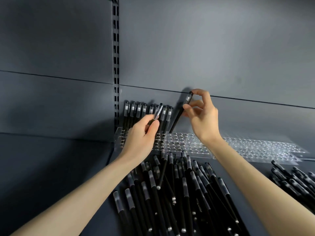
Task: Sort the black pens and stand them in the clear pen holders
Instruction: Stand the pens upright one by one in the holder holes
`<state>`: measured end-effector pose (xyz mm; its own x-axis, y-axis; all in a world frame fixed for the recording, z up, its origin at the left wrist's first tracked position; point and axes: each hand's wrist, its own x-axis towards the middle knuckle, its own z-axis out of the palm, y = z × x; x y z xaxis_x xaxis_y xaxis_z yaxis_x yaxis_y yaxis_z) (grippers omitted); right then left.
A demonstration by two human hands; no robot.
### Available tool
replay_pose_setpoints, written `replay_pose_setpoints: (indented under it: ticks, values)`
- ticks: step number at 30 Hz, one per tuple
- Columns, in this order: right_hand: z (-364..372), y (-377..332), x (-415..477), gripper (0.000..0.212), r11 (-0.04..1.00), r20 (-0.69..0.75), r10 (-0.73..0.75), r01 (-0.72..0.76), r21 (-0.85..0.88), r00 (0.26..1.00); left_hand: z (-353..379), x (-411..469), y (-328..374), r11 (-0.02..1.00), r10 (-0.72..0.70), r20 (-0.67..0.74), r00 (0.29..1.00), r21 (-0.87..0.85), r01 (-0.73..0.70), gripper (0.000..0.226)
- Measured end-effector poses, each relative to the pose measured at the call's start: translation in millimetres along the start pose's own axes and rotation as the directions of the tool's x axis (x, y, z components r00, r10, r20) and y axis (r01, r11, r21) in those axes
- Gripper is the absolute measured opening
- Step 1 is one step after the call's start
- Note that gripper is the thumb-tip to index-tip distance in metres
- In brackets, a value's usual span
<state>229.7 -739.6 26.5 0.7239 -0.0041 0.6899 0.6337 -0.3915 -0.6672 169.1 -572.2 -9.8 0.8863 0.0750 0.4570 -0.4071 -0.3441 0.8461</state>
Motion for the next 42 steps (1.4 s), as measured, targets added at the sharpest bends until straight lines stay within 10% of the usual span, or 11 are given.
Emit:
replay_pose_setpoints:
  ticks: [21,30,42]
  values:
    - [0,16,8,0.032,0.985,0.334,0.002,0.055,-0.162,0.943,8,-2,-5,0.998,-0.037,-0.025,0.999,-0.044,0.036,0.032]
    - [-4,13,-3,0.029,0.958,0.258,-0.012,0.085,-0.272,0.966,10,-5,-3,0.998,-0.041,0.022,0.999,-0.039,0.042,0.025]
    - [-12,-14,-25,0.022,0.889,0.249,0.154,-0.245,0.388,0.956,21,-15,0,0.994,-0.024,0.235,0.972,-0.098,0.048,0.02]
